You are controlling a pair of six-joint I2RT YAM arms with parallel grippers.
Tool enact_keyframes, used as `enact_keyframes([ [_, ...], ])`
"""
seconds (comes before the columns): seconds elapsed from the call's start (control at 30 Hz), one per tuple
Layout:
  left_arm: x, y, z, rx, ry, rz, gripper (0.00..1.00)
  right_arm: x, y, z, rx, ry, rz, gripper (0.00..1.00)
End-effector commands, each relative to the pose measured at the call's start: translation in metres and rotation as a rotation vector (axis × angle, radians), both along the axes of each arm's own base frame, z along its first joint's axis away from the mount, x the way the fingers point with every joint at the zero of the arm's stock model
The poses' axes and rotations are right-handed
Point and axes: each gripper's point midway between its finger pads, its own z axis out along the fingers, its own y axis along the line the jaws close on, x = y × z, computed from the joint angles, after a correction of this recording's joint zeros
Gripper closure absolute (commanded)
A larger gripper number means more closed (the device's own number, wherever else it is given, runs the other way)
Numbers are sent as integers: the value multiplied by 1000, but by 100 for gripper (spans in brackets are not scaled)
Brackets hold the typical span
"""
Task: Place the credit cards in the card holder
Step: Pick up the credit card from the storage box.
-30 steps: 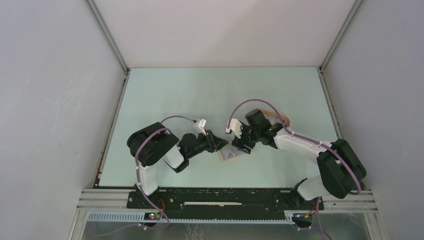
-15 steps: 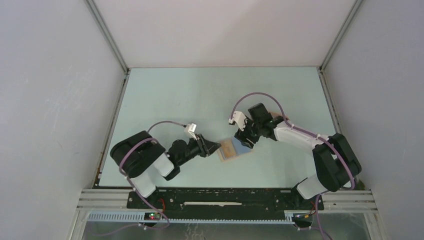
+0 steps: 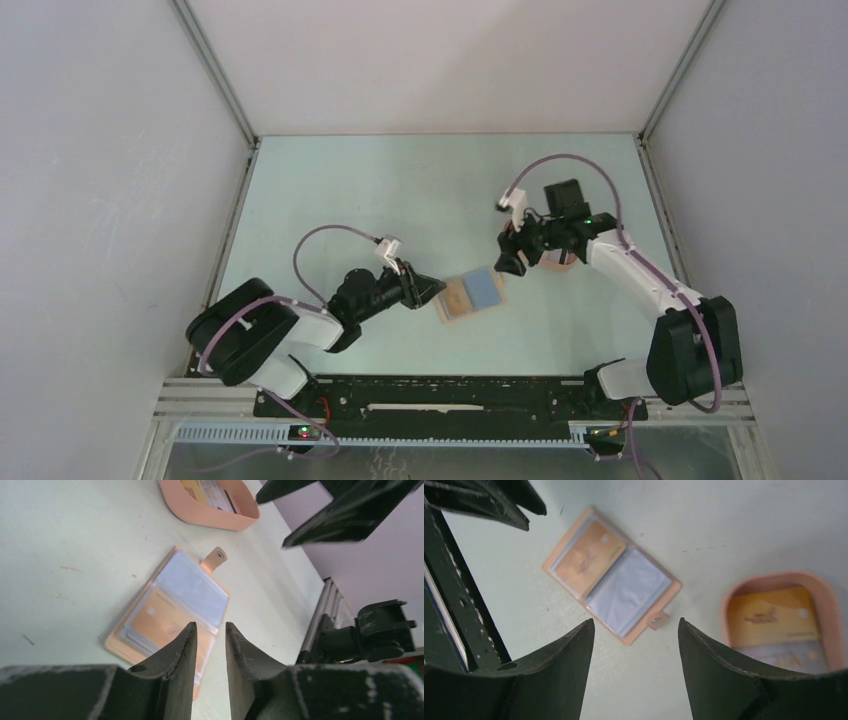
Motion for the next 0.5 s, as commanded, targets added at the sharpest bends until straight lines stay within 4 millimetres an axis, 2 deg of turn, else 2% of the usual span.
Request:
enact_keyframes([
  [0.0, 25, 4, 35, 125, -225, 46, 67, 17, -17, 58, 166, -17, -113, 28],
  [0.13, 42, 18, 71, 209, -410, 138, 63, 41, -46, 77, 239, 36, -269, 27],
  [0.23, 56, 28, 93, 259, -510, 213, 49, 59, -59, 88, 325, 120, -354, 28],
  [0.33, 76, 47, 98, 342, -560, 346, 35, 87, -85, 85, 383, 190, -523, 29],
  [0.4, 88, 66, 95, 377, -564, 466, 26, 103, -94, 78, 386, 203, -614, 30],
  [0.47, 88, 76, 95, 357, -567, 526, 22, 114, -99, 64, 383, 246, -684, 30],
])
